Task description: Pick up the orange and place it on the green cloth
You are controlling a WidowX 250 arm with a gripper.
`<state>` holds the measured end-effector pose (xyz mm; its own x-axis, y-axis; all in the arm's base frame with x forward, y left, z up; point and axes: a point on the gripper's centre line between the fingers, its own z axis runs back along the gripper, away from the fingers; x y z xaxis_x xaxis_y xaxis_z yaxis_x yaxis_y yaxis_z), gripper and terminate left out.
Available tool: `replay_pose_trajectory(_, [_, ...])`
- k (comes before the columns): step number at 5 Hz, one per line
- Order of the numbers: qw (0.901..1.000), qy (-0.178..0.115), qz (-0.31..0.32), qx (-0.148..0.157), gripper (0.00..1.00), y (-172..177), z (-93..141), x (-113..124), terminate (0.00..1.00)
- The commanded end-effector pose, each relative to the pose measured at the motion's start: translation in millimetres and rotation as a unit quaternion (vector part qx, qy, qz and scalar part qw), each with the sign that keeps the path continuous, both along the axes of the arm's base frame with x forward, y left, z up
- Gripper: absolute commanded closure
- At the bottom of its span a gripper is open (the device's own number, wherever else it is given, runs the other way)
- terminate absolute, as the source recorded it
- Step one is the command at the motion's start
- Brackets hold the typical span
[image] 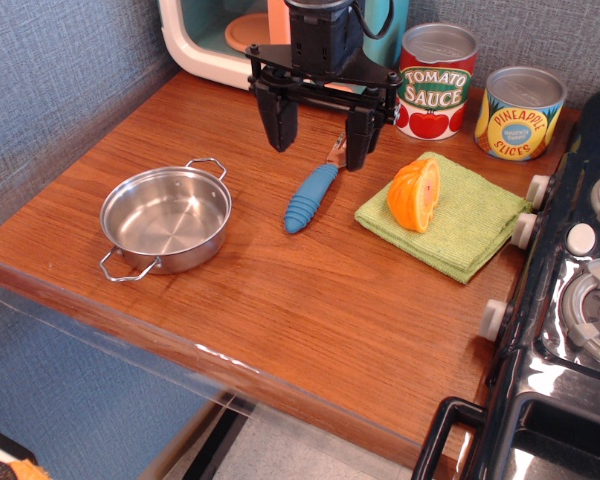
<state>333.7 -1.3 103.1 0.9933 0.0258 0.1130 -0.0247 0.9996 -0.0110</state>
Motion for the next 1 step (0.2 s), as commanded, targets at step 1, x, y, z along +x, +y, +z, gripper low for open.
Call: replay_pose_trajectory(1, [0.9996,-0.03,0.0,0.001,0.0,8.5,22.5,-15.9,1.0])
